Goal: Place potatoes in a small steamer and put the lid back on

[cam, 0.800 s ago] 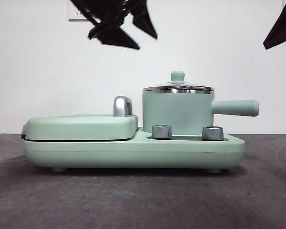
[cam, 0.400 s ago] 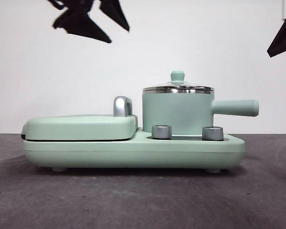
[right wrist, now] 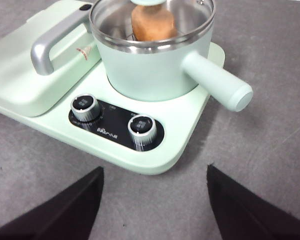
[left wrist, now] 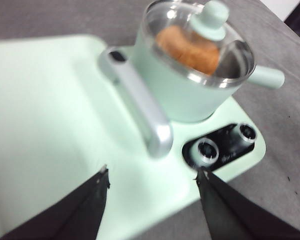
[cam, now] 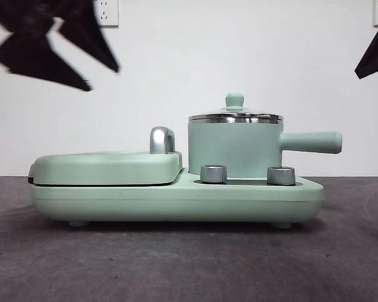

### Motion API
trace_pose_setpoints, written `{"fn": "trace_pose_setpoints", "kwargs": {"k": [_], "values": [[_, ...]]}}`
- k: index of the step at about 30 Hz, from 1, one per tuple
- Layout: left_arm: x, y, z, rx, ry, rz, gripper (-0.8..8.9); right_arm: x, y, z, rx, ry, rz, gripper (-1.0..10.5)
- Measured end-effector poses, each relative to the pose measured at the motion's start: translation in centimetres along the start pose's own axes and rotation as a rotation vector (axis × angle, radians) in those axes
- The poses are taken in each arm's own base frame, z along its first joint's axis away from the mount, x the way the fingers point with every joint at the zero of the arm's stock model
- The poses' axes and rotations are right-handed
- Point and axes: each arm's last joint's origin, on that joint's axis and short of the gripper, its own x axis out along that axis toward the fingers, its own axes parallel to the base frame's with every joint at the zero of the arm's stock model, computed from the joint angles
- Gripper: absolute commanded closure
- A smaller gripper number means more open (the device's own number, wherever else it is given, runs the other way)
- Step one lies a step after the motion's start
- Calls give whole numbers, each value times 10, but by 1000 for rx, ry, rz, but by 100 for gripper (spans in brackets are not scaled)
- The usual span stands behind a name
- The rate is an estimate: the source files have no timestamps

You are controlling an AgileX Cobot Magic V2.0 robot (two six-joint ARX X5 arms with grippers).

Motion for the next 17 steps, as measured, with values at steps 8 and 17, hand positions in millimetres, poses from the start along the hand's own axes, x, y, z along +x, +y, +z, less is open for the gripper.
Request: {"fn": "trace_pose_setpoints", "kwargs": {"k": [8, 17], "values": [[-46, 4, -42, -80, -30, 104, 534, 0, 0, -1, 1, 11, -1, 623], [-80, 1, -53, -94, -99, 154, 537, 0, 0, -1, 1, 12, 5, 623]]}}
